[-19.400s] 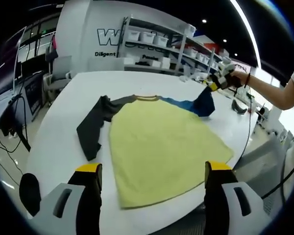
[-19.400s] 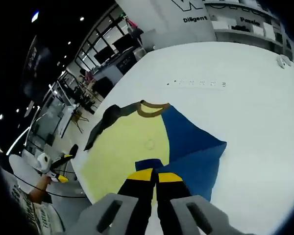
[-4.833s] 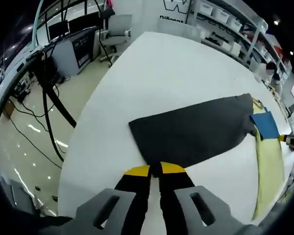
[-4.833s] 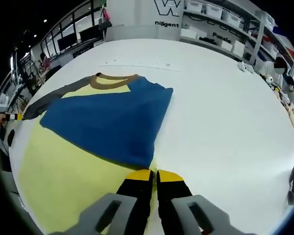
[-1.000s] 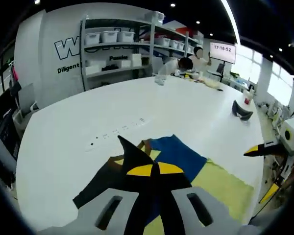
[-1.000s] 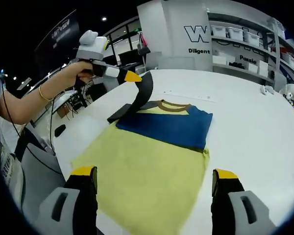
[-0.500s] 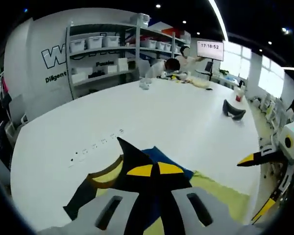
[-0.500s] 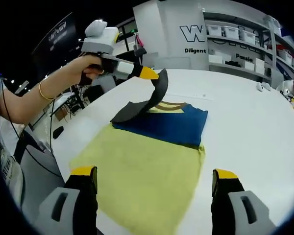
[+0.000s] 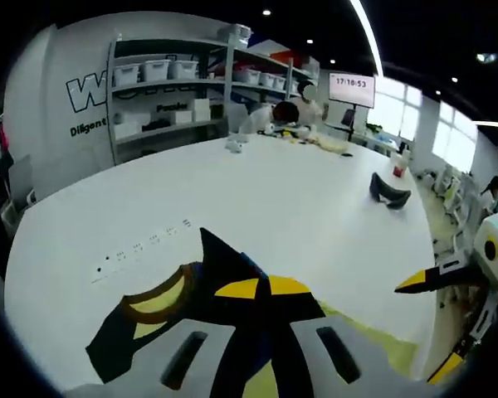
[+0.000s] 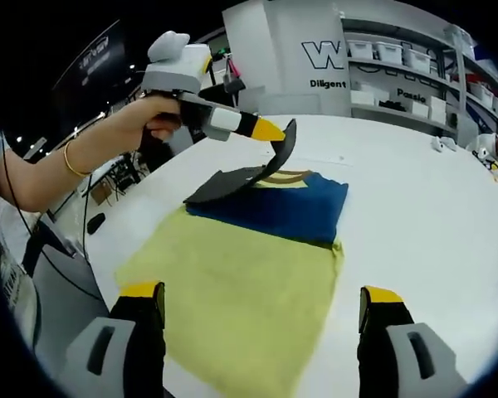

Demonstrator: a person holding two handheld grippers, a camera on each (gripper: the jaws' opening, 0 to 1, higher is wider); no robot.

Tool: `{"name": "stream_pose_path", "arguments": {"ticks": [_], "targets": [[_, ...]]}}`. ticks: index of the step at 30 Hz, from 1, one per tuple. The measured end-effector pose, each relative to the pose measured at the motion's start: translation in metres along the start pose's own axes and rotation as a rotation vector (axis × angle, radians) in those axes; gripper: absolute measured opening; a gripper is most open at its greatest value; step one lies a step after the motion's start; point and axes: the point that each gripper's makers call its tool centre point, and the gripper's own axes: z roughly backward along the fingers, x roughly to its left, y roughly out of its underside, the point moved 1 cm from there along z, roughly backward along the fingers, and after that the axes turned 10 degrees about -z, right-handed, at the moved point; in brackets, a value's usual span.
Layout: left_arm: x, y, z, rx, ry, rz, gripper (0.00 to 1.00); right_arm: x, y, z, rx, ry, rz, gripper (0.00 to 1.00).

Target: Fold the garment on the visible template until the final outline fits inside the template.

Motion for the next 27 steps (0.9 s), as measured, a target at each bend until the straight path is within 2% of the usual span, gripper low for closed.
{"name": "stream_pose_path", "arguments": {"ticks": [6,14,23,27], "targets": [[-0.005,0.005,-0.014,-0.008,0.025,-0.003,0.05,-0.002,0.001,0.000,-0.002,0.003,-0.002,0.96],[-0.013,0.018,-0.034,0.015,0.042,0.004,0.05,-0.005,0.007,-0.001,0.009,0.003,-0.004,0.96],[-0.022,0.045,-0.062,0.069,0.053,0.027,0.05,-0.013,0.005,-0.003,0.002,0.007,-0.013,0.96],[-0.025,0.042,-0.062,0.051,0.066,0.027,0.06,-0.015,0.005,-0.004,0.000,0.007,-0.020,0.96]]}}
